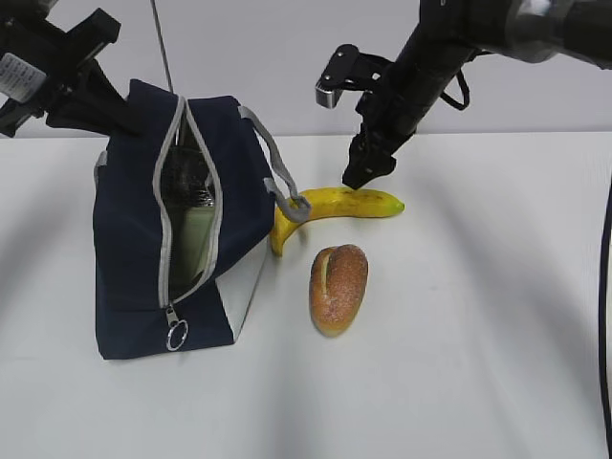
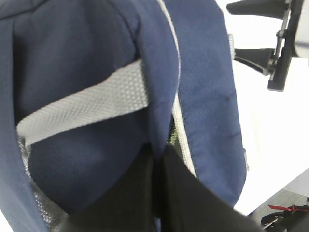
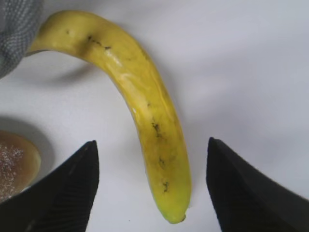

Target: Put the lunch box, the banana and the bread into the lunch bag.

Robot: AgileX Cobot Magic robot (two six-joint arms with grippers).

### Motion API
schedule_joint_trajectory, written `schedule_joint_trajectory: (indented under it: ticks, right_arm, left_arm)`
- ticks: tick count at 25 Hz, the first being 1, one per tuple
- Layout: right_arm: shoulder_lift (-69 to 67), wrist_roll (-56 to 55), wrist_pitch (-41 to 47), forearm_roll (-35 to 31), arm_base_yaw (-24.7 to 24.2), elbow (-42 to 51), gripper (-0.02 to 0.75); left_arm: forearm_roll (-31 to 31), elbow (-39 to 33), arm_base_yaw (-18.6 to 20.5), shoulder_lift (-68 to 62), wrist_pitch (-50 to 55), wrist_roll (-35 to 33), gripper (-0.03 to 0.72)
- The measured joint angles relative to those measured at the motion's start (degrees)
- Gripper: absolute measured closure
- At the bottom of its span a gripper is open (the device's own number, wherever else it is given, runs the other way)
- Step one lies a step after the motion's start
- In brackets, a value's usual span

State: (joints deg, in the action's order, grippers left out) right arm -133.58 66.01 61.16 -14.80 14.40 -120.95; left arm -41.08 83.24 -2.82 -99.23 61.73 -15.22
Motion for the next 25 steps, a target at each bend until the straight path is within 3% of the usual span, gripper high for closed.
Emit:
schedule_joint_trajectory:
  ticks: [11, 25]
  right_arm:
    - [-3.26, 11.76, -3.35, -4.15, 0.0, -0.12, 0.188]
    - [-6.39, 14.86, -7.3, -8.96, 0.0, -0.12, 0.185]
  left_arm:
    - [0.06, 0.0, 0.0, 0.0, 0.0, -0.15, 0.688]
    - [0.06, 0.0, 0.0, 0.0, 0.0, -0.15, 0.688]
